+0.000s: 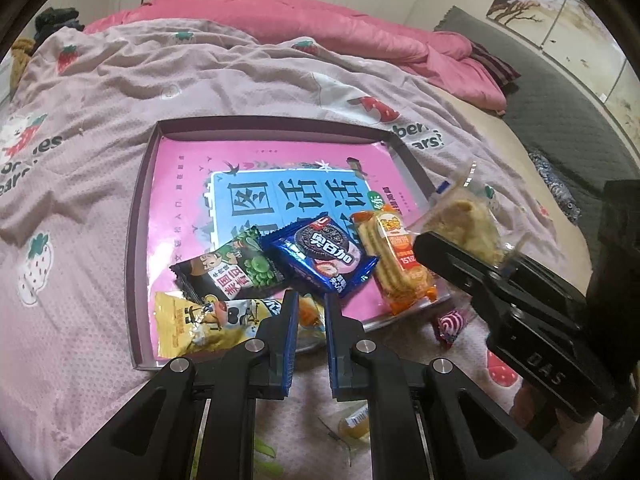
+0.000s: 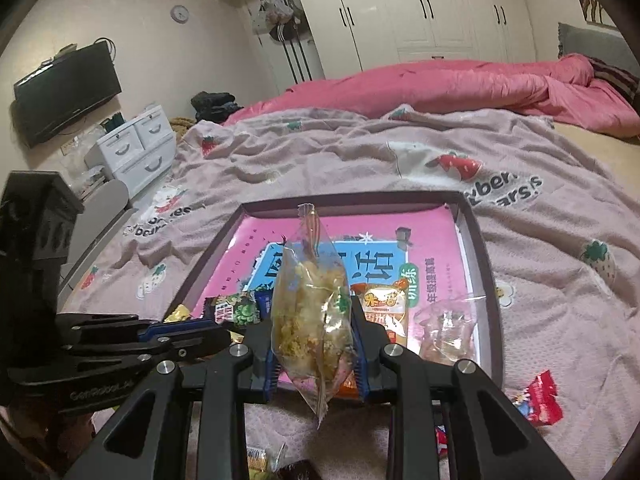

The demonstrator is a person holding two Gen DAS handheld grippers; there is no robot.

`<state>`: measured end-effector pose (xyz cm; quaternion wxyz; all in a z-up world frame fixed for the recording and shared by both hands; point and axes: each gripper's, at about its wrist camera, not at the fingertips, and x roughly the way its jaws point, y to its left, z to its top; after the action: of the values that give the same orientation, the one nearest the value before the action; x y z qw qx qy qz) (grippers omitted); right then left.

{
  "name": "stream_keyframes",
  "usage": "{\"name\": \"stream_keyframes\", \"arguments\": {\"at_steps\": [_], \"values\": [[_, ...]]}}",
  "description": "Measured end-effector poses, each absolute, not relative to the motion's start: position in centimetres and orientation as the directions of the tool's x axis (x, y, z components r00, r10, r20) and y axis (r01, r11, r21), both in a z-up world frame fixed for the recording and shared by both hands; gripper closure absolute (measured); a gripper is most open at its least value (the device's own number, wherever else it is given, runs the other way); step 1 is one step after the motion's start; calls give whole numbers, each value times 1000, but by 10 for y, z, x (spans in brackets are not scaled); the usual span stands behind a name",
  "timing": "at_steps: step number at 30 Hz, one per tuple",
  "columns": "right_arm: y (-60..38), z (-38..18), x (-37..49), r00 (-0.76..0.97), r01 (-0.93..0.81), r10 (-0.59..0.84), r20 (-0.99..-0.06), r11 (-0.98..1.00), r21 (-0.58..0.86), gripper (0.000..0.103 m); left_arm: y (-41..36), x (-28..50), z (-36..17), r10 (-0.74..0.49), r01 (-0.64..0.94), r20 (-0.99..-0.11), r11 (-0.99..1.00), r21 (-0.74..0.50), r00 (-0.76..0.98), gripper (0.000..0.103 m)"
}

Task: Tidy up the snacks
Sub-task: 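Lower the clear chip bag into the tray and open the right tool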

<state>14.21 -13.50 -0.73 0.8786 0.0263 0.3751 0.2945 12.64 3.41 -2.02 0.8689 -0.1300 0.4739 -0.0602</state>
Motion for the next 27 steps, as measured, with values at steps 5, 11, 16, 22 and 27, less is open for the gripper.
{"name": "stream_keyframes", "arguments": {"at_steps": [5, 11, 16, 22, 27], "values": [[-130, -16, 149, 533, -487, 529, -660, 830, 271, 74, 35, 129, -25, -229, -23, -811, 958, -286, 539, 91], [-128, -25, 156, 521, -472, 530, -669, 832, 292, 73, 36, 131, -29, -228, -26, -812, 958, -287, 538, 91], [-128, -30, 162, 512, -460, 536, -671, 831, 312, 73, 37, 133, -31, -227, -27, -812, 958, -286, 537, 91], [-128, -37, 168, 513, -436, 526, -678, 840, 322, 72, 35, 135, -33, -221, -24, -813, 961, -276, 539, 91], [-126, -42, 172, 513, -428, 512, -689, 848, 312, 72, 34, 136, -34, -213, -21, -814, 964, -267, 541, 91]]}}
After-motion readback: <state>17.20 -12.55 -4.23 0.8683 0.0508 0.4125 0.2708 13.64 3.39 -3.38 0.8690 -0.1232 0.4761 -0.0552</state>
